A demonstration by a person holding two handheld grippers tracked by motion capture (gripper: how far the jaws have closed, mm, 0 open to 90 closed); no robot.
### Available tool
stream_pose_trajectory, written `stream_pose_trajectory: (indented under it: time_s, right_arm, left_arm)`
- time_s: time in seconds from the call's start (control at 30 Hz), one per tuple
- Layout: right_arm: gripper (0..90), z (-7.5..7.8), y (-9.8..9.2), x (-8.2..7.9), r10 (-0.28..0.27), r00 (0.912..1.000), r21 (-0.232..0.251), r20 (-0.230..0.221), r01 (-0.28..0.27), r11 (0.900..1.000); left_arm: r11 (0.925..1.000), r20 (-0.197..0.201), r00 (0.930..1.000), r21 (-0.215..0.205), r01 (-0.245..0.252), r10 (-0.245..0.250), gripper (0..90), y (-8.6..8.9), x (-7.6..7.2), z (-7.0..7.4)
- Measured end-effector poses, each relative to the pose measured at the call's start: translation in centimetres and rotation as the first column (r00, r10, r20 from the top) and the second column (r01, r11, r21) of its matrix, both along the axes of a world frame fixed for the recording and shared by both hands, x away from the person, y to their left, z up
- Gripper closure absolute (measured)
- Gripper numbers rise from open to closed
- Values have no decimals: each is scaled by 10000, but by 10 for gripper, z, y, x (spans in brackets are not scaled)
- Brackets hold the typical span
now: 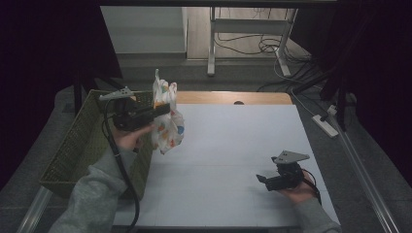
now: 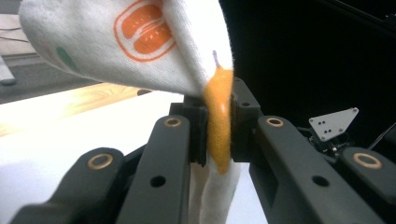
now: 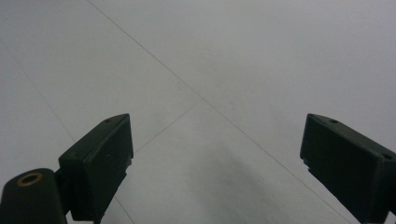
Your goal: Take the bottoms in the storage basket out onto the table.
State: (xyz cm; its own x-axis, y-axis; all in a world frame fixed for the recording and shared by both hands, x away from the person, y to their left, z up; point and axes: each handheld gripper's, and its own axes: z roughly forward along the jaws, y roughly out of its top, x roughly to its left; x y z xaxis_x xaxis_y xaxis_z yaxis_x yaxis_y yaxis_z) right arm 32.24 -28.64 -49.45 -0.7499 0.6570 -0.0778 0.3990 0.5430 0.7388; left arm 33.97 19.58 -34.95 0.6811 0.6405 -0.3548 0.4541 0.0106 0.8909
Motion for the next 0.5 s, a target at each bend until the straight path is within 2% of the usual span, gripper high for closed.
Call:
stream_pose_trajectory:
  time_s: [0.5]
  right_arm:
    - [98,0,0,0,7,10000,-13,3,-7,10000]
  left_arm:
    - [9994,-131,9994,90,333,-332,801,-21,9,-7]
